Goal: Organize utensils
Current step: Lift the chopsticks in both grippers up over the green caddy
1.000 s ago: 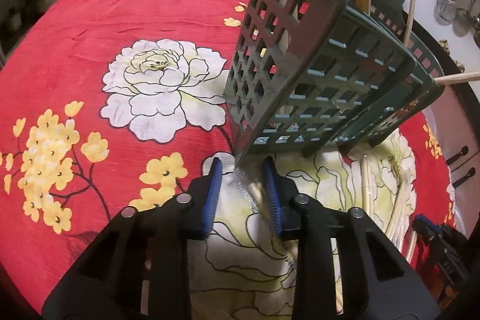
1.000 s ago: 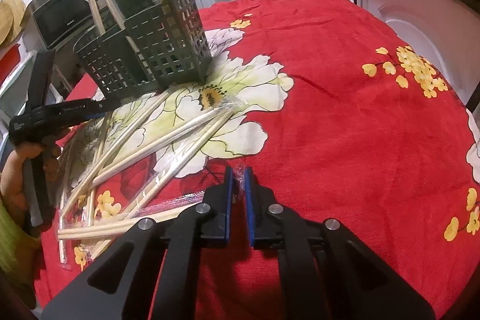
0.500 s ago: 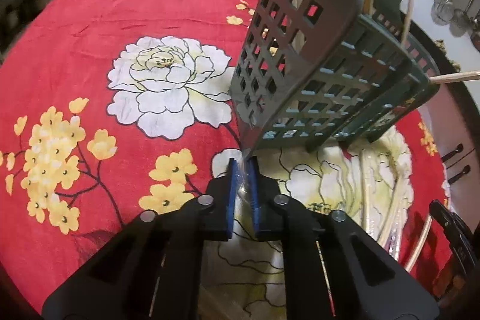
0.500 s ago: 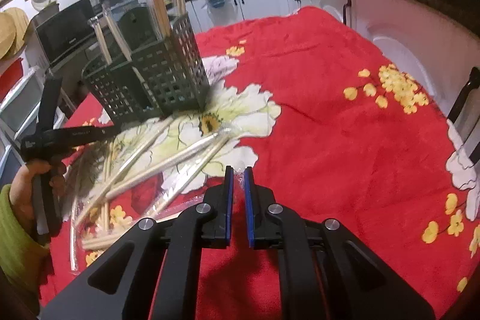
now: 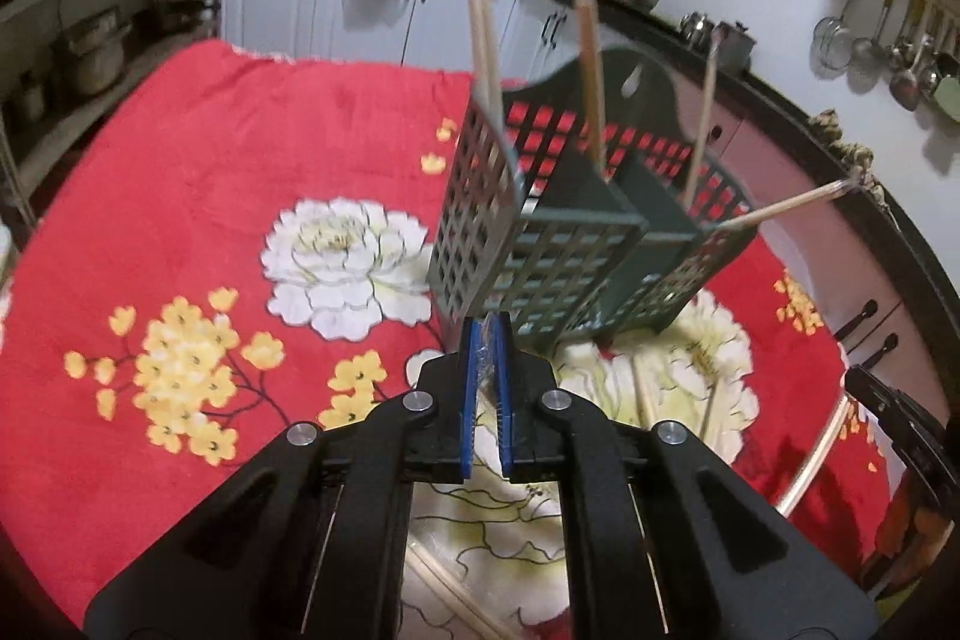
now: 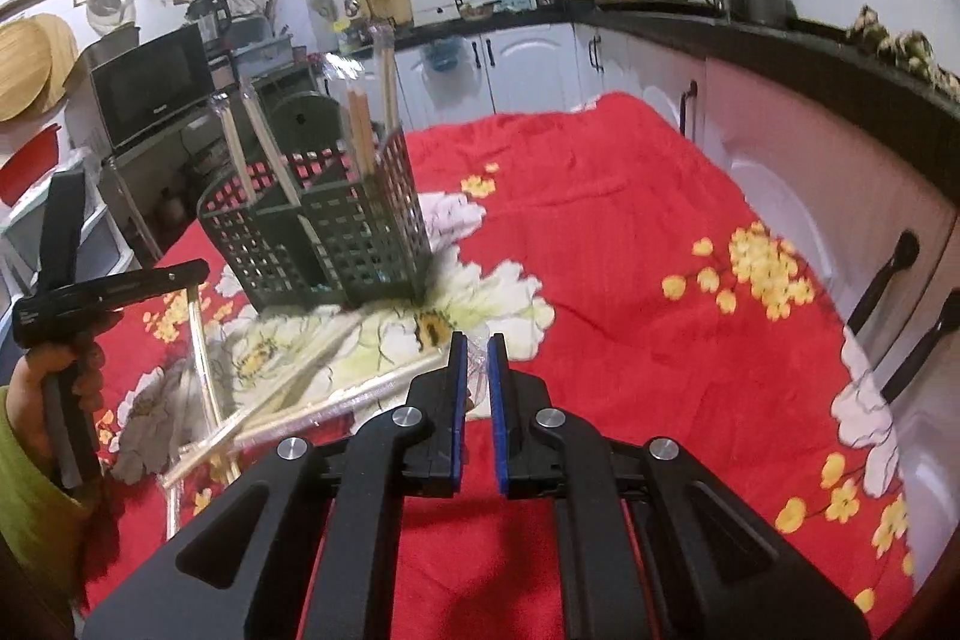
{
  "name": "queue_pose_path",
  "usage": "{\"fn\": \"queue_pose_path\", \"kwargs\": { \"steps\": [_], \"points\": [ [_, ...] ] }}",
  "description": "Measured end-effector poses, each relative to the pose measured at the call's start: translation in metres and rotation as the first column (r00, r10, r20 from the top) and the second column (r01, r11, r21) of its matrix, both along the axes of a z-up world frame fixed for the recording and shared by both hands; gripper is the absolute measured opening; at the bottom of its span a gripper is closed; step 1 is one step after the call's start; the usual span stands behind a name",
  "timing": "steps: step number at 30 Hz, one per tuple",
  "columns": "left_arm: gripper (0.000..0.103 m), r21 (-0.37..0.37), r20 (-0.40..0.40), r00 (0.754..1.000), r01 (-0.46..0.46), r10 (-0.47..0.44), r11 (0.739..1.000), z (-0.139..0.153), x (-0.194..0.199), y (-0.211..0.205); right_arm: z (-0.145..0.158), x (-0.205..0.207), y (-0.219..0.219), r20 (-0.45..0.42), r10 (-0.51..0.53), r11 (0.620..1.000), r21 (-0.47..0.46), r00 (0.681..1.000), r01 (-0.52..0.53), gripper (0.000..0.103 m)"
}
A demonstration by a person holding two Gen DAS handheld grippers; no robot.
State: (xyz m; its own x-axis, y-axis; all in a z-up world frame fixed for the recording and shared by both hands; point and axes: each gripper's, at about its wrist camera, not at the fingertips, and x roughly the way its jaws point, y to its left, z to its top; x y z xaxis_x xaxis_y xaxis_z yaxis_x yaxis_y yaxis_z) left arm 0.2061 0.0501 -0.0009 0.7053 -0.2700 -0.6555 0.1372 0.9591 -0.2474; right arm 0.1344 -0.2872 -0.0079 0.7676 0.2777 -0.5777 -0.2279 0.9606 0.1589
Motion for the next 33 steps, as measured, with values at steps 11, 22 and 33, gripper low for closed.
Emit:
{"fn": "queue_pose_path", "kwargs": {
  "steps": [11, 22, 33],
  "points": [
    [0.002, 0.016, 0.103, 0.993, 0.058, -0.059, 0.998, 0.040, -0.020, -0.020, 0.038, -0.005, 0.020, 0.109, 0.070, 0.997, -0.049, 0.992, -0.065, 0.007],
    [0.002, 0.015, 0.190, 0.978, 0.090, -0.091, 0.996, 0.073, -0.037, -0.028, 0.059, -0.011, 0.030, 0.165, 0.110, 0.993, -0.058, 0.980, -0.101, 0.007],
    [0.002, 0.029, 0.257, 0.956, 0.136, -0.139, 0.990, 0.101, -0.043, -0.042, 0.083, -0.014, 0.044, 0.213, 0.169, 0.985, -0.069, 0.962, -0.158, 0.007]
  ]
}}
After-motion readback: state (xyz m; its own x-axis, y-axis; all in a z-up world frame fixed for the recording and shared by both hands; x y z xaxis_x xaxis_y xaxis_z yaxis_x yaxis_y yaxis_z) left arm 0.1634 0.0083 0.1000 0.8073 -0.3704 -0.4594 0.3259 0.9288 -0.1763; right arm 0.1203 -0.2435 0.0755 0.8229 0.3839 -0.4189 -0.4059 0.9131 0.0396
